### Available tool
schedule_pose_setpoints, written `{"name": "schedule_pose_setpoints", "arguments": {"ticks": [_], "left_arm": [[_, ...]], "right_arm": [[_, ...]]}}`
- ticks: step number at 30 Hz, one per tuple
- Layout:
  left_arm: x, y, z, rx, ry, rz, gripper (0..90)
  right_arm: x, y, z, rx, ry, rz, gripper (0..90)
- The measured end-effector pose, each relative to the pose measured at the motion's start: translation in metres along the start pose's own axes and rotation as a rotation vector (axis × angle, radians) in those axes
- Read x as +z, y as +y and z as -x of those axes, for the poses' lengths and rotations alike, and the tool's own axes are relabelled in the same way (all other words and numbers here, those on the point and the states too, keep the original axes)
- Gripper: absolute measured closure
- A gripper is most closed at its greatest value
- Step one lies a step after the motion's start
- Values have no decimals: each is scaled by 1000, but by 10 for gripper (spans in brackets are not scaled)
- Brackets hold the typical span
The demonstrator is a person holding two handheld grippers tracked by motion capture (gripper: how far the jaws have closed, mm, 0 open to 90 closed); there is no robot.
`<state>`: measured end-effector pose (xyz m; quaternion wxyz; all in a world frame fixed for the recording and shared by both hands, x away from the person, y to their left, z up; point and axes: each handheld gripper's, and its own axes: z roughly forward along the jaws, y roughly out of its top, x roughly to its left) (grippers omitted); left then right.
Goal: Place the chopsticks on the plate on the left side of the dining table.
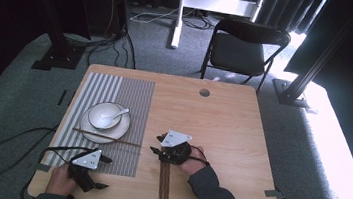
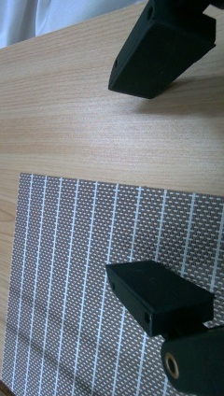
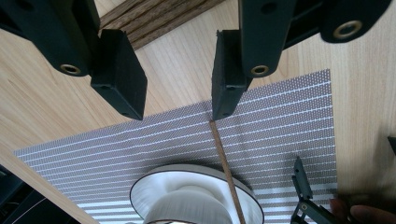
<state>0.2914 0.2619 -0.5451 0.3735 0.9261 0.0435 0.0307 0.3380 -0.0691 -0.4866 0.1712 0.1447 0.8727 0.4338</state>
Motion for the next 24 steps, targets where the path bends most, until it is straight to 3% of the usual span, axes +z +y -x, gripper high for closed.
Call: {"name": "schedule_pose_setpoints", "arguments": {"ticks": [24], "left_arm": [[0, 0, 0, 1, 0, 0, 116]], "right_arm": [[-4, -8, -1, 6, 2, -15, 544]]}}
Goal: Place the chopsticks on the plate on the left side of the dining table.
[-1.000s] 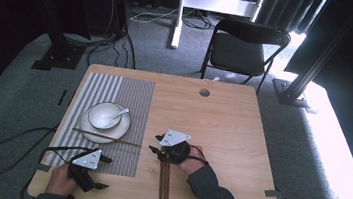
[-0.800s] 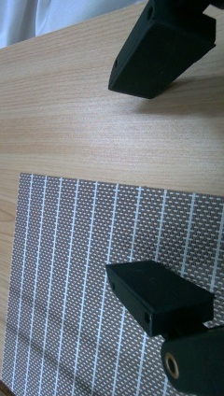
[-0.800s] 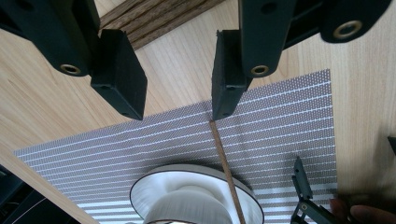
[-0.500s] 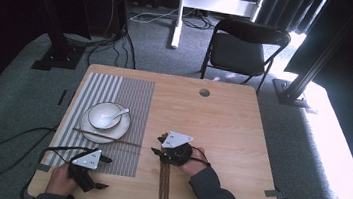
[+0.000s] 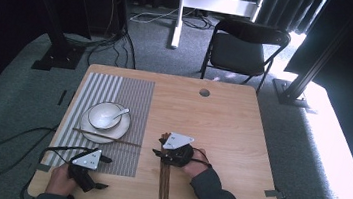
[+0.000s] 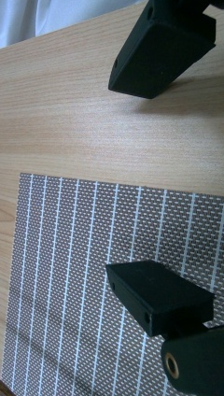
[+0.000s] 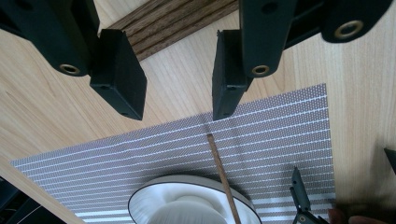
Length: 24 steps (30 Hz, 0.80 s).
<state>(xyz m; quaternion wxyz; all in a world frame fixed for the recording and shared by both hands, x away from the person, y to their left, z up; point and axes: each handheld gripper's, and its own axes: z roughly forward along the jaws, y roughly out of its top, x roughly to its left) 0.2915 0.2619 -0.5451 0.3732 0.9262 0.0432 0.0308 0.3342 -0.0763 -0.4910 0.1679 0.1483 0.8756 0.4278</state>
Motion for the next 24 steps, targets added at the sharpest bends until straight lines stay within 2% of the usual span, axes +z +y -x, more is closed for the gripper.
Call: {"name": "schedule_pose_setpoints", "arguments": {"ticks": [24], "left_arm": [[0, 0, 0, -1, 0, 0, 116]], "right_arm": [[-6, -12, 2, 12, -10, -20, 538]]}}
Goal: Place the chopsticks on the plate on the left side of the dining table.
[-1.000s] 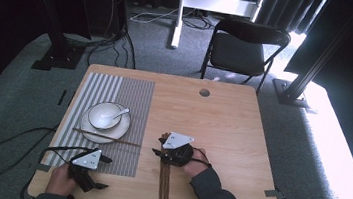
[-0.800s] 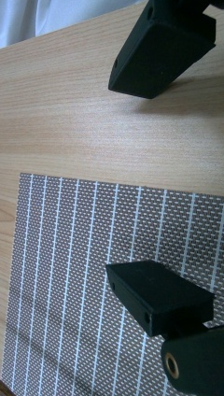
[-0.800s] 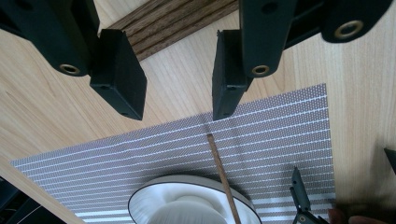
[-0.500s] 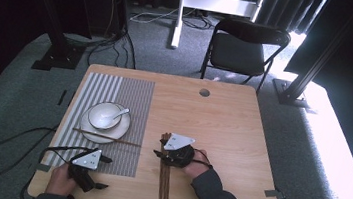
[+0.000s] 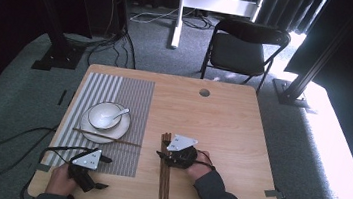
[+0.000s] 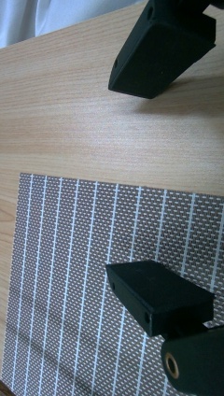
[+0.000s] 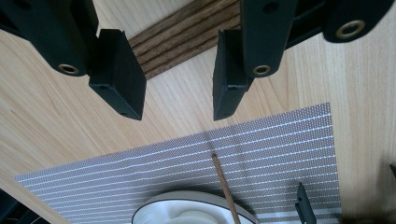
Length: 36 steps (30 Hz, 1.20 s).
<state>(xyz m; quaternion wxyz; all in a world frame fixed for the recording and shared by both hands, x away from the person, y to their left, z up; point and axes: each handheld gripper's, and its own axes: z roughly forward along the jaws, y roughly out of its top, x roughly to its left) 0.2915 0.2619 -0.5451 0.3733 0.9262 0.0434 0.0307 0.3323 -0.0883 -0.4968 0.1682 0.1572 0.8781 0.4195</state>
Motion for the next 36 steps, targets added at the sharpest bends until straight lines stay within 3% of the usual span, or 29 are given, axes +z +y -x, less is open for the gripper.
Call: {"name": "schedule_pose_setpoints", "arguments": {"ticks": [36], "left_arm": [[0, 0, 0, -1, -1, 0, 116]], "right_arm": [[-3, -18, 1, 19, -3, -38, 530]]}}
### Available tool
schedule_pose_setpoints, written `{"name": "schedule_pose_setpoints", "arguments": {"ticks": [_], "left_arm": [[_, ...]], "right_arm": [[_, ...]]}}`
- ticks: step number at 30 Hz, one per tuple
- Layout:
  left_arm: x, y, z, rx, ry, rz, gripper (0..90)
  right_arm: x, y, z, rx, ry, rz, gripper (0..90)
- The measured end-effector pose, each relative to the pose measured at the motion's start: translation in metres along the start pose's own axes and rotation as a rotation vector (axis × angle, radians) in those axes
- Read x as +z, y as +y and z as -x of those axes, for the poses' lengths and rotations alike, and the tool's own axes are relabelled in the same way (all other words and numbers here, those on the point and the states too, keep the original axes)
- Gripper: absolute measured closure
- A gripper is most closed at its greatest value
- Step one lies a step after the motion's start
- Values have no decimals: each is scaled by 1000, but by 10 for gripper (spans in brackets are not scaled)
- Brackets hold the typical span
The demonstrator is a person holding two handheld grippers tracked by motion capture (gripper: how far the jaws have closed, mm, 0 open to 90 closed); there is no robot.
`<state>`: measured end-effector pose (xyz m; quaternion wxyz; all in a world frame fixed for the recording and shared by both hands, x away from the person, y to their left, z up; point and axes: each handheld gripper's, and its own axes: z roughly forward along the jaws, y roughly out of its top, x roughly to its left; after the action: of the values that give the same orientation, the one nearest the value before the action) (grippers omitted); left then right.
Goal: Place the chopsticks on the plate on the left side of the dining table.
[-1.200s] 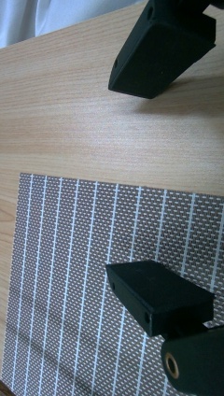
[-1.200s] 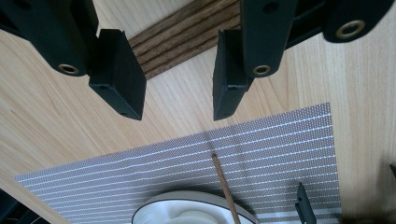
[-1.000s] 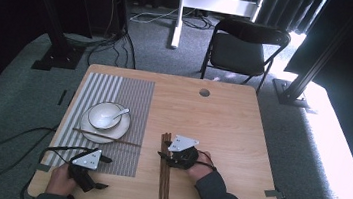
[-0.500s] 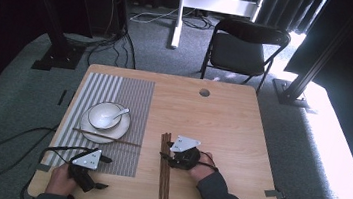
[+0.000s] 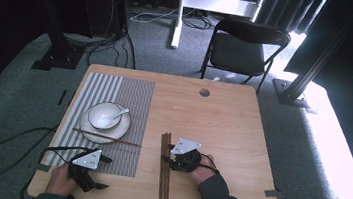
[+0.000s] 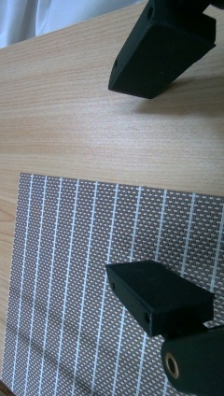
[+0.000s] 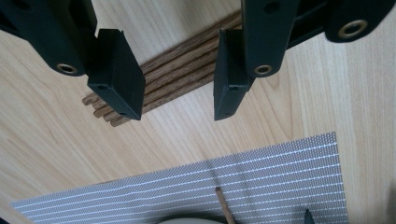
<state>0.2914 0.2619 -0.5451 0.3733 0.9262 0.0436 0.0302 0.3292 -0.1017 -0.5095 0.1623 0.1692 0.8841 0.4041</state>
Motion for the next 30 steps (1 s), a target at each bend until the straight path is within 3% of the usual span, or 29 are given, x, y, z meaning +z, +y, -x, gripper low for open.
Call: {"name": "schedule_pose_setpoints", "arguments": {"ticks": [30], "left_arm": [[0, 0, 0, 0, 0, 0, 117]], "right_arm": [[5, -16, -5, 9, 23, -48, 530]]}}
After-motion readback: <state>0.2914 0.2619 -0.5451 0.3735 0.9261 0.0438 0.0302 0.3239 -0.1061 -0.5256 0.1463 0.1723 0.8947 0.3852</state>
